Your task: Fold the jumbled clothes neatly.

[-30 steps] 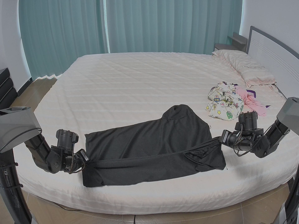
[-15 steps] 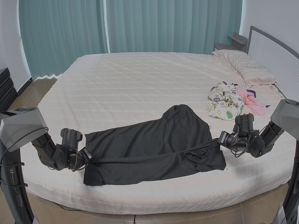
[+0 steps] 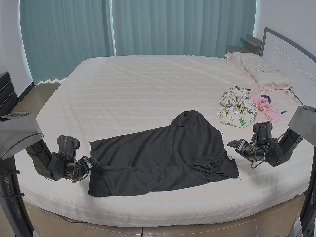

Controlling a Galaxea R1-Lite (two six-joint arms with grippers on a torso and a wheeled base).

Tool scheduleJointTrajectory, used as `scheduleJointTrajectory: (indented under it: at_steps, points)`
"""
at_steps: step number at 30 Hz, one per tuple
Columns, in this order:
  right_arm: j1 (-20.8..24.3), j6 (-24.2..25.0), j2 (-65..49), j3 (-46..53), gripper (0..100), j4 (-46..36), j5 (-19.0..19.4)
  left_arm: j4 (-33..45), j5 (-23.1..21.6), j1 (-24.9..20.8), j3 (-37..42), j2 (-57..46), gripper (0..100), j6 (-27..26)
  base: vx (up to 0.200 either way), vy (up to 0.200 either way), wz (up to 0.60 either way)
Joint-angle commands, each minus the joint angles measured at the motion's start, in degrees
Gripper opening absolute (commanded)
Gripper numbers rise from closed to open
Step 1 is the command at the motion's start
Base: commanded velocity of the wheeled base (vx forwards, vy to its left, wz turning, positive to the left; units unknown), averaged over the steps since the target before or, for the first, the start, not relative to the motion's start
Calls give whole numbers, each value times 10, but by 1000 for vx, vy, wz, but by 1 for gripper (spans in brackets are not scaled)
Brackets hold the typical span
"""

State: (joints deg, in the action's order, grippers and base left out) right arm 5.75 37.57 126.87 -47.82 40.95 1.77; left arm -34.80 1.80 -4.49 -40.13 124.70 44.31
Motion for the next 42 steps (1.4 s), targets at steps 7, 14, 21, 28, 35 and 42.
scheduleJointTrajectory:
  at_steps: [7,14,21,28,35,42]
  points:
    - [-58,5,-60,198,100,89,84,-33,-203,39,153,-98,100,-94,0,0,0]
    - [-51,3,-26,302,100,237,90,-84,-203,39,180,-67,100,-126,0,0,0]
    - [-31,4,-23,316,100,251,90,-134,-199,29,200,-31,100,-145,0,0,0]
    - [-27,3,-26,332,100,262,91,-182,-199,27,213,-3,100,-145,0,0,0]
    - [-27,3,-24,332,100,265,91,-187,-185,20,234,-3,0,-159,0,0,0]
    - [-28,3,-24,333,100,265,90,-185,-165,25,272,-9,0,-229,0,0,0]
